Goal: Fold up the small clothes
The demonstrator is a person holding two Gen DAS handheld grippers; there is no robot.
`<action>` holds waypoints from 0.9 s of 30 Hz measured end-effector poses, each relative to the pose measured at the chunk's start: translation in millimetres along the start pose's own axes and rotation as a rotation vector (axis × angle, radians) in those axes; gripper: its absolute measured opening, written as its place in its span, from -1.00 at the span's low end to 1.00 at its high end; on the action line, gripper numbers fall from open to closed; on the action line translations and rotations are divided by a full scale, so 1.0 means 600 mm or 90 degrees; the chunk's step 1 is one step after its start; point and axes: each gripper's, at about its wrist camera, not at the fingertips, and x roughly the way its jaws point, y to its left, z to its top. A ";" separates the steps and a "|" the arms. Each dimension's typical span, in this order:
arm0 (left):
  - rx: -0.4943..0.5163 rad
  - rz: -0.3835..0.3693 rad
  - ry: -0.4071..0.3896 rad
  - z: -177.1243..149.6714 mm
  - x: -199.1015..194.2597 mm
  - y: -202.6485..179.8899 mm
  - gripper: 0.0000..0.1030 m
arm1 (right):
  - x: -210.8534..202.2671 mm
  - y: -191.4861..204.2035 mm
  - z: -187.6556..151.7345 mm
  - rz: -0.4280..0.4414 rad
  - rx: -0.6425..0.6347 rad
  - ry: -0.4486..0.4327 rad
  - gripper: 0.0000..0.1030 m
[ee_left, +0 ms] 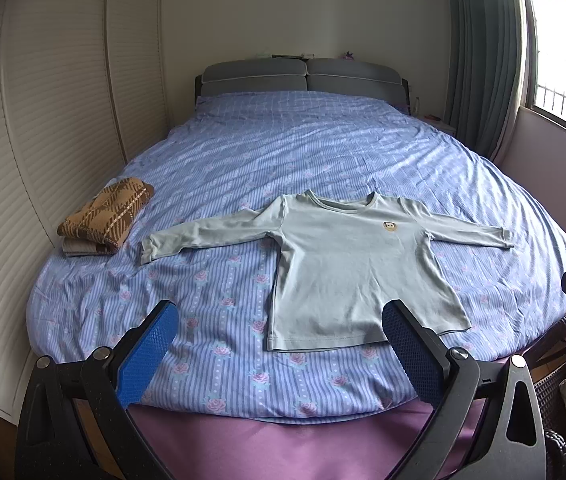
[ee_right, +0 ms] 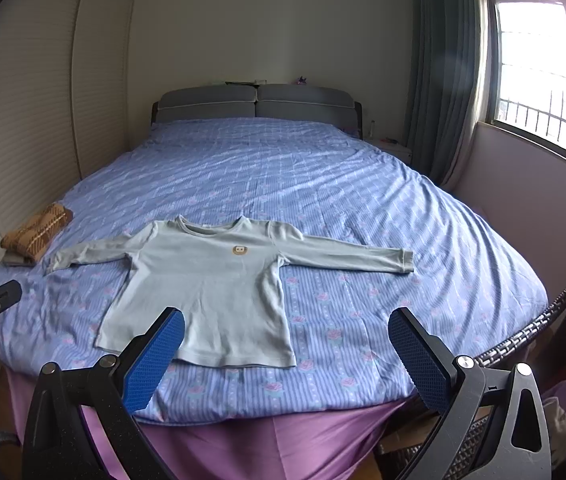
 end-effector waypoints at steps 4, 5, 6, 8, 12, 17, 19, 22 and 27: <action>0.000 0.000 0.000 -0.001 0.000 0.000 1.00 | 0.000 0.001 0.001 0.000 0.001 -0.001 0.99; 0.001 0.000 0.000 -0.001 -0.001 -0.001 1.00 | -0.001 0.000 0.001 0.000 0.001 -0.001 0.99; 0.000 0.000 0.000 -0.001 0.000 -0.002 1.00 | -0.001 0.001 0.001 0.000 0.001 -0.001 0.99; -0.001 -0.001 0.001 -0.001 -0.001 -0.002 1.00 | -0.001 -0.001 0.000 0.000 0.001 -0.001 0.99; 0.000 0.000 0.000 -0.003 -0.002 -0.004 1.00 | -0.002 0.000 0.000 0.000 0.001 -0.002 0.99; 0.000 0.000 0.001 -0.002 -0.002 -0.003 1.00 | -0.002 -0.001 0.000 0.000 0.001 -0.002 0.99; 0.000 -0.001 0.001 -0.003 -0.003 -0.003 1.00 | -0.002 0.001 0.001 0.001 0.001 -0.002 0.99; 0.000 -0.001 0.001 -0.003 -0.003 -0.004 1.00 | -0.002 0.002 0.001 0.001 0.002 -0.002 0.99; 0.000 -0.001 0.001 -0.004 -0.003 -0.004 1.00 | -0.003 0.003 0.002 0.001 0.002 -0.003 0.99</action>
